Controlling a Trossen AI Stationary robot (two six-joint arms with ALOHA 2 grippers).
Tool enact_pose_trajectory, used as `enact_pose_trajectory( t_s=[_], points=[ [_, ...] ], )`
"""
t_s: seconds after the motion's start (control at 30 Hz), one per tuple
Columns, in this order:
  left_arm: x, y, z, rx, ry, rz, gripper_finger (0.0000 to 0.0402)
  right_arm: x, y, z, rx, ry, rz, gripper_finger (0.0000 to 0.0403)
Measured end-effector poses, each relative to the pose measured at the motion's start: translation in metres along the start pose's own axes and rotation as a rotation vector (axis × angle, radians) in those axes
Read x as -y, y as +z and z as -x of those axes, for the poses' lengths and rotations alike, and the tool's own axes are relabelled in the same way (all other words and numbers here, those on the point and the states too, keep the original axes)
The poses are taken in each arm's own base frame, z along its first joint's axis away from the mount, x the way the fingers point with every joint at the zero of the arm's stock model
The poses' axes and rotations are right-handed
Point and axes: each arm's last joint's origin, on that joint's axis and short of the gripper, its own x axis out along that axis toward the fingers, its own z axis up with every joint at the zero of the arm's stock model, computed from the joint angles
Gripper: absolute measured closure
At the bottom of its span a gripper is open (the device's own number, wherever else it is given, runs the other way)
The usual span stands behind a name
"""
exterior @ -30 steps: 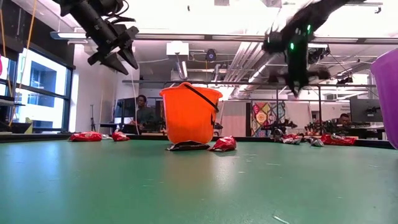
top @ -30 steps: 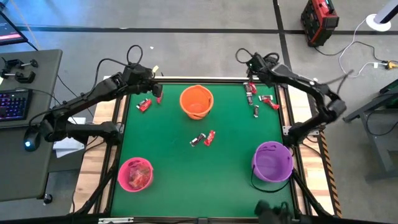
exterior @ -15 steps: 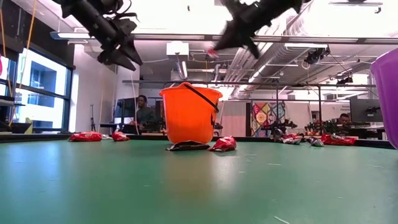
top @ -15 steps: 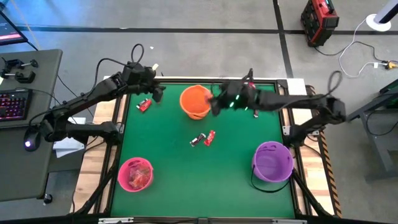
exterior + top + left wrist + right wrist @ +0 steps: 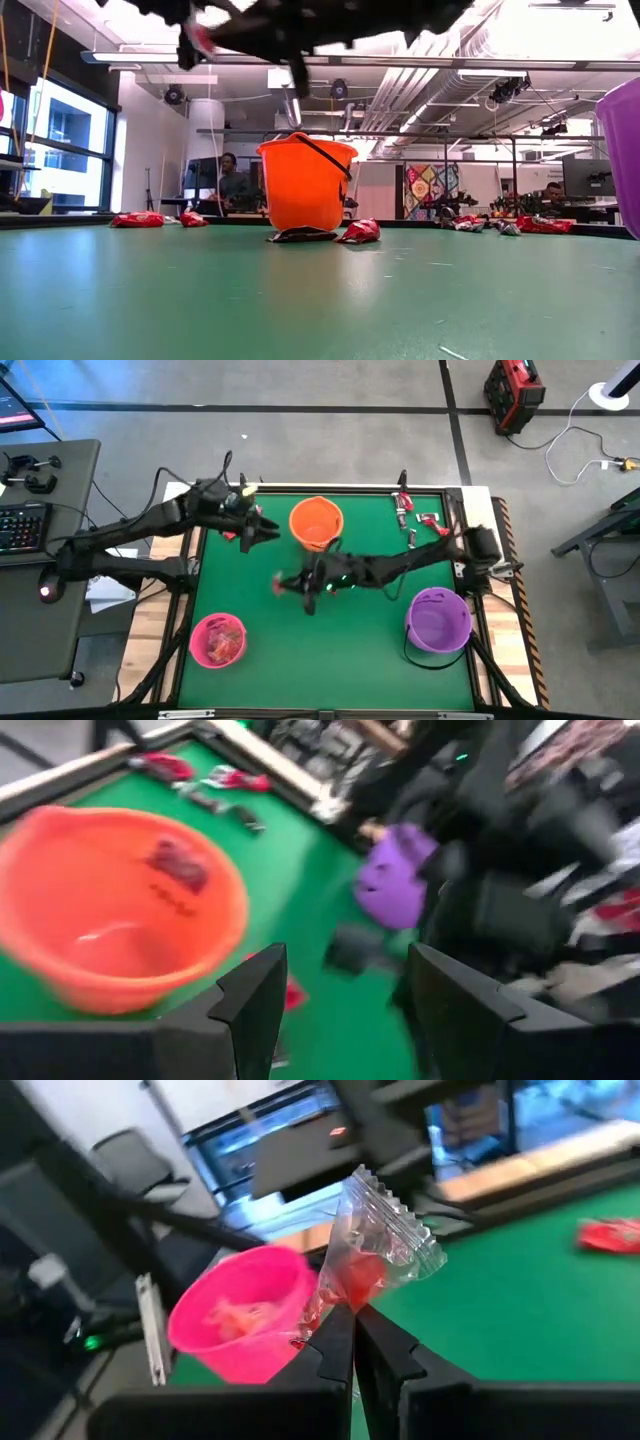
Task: Sort candy by brand, put in halloween buckets
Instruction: Put the red gummy into the pink bucket, then put the blue gummy into the pink bucket
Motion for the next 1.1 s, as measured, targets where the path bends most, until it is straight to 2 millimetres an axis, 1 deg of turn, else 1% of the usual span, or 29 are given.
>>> enact_pose_trajectory(
  t_s=[0.07, 0.13, 0.27, 0.4, 0.57, 0.67, 0.73, 0.83, 0.9, 1.1],
  points=[
    [0.015, -0.002, 0.001, 0.034, -0.024, 0.022, 0.0204, -0.015, -0.006, -0.016, -0.003, 0.039, 0.063, 0.0403],
    [0.026, -0.006, 0.003, 0.063, -0.009, 0.04, 0.0204, -0.03, -0.01, -0.033, 0.007, 0.076, 0.119, 0.0403],
    [0.038, -0.011, 0.005, 0.127, 0.071, 0.087, 0.0204, -0.052, -0.017, -0.067, 0.032, 0.13, 0.157, 0.0403],
    [0.042, -0.014, 0.004, 0.158, 0.114, 0.111, 0.0204, -0.065, -0.021, -0.097, 0.075, 0.16, 0.156, 0.0403],
    [0.043, -0.016, -0.001, 0.156, 0.136, 0.118, 0.0204, -0.069, -0.028, -0.126, 0.096, 0.176, 0.092, 0.0403],
    [0.042, -0.016, -0.003, 0.157, 0.148, 0.158, 0.0204, -0.07, -0.031, -0.137, 0.081, 0.175, 0.041, 0.0403],
    [0.042, -0.017, -0.005, 0.153, 0.155, 0.169, 0.0204, -0.07, -0.033, -0.141, 0.044, 0.176, 0.042, 0.04],
    [0.042, -0.017, -0.006, 0.15, 0.158, 0.155, 0.0204, -0.071, -0.034, -0.142, -0.039, 0.179, 0.048, 0.038],
    [0.041, -0.017, -0.006, 0.149, 0.159, 0.153, 0.0204, -0.072, -0.033, -0.142, -0.068, 0.184, 0.049, 0.0353],
    [0.041, -0.017, -0.007, 0.153, 0.171, 0.131, 0.0204, -0.078, -0.018, -0.14, -0.06, 0.211, 0.047, 0.0243]
  ],
)
